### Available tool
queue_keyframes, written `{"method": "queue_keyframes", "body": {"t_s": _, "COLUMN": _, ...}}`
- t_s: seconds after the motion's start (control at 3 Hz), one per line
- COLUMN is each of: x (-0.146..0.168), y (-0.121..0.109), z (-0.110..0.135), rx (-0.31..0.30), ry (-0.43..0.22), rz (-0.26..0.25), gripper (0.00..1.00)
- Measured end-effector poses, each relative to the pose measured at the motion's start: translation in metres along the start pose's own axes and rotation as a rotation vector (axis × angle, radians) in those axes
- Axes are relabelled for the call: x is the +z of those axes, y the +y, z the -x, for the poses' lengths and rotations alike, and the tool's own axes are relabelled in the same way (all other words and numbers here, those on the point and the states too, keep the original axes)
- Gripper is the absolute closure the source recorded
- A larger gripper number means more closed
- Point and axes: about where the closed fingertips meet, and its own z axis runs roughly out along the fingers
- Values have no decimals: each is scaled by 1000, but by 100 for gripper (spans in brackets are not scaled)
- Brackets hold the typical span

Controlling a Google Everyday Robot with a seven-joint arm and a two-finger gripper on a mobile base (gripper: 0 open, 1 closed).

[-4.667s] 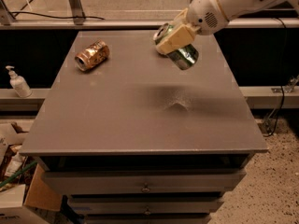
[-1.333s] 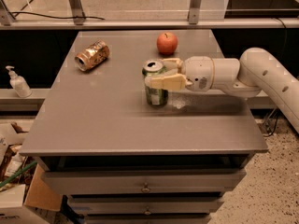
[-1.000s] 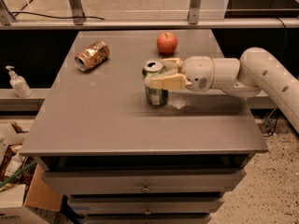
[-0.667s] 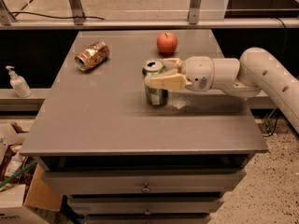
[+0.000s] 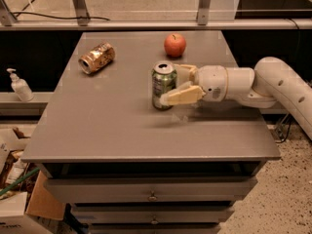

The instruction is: Place green can upright

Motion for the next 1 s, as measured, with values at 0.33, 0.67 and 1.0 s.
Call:
{"method": "queue_keyframes", "body": {"t_s": 0.33, "x": -12, "y": -4, "z": -5, "rx": -7, "ry": 9, "rz": -18, "gripper": 0}}
{"method": "queue_keyframes", "body": {"t_s": 0.67, "x": -39, "y": -15, "z": -4, "rx": -37, "ry": 39, "rz": -59, "gripper": 0}}
{"method": "queue_keyframes", "body": {"t_s": 1.0, "x": -83, "y": -30, "z": 5, "rx": -91, "ry": 76, "rz": -132, "gripper": 0}}
